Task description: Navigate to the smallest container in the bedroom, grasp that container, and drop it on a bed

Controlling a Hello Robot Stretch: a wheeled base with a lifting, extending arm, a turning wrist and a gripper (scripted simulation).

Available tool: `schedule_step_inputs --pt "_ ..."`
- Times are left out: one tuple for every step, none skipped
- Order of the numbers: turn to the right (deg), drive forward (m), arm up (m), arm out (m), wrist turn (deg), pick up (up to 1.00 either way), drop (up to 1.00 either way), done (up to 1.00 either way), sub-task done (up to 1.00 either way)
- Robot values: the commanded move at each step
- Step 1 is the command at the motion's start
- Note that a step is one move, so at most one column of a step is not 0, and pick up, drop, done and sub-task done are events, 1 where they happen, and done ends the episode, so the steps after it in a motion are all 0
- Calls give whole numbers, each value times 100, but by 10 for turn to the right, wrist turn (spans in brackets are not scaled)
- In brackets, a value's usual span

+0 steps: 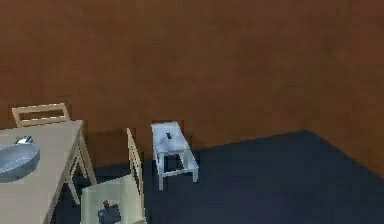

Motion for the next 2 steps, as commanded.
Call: schedule_step_inputs --pt "0 75 0 0 0 0 0 0 0" --pt "-90 0 0 0 0 0 0 0 0"
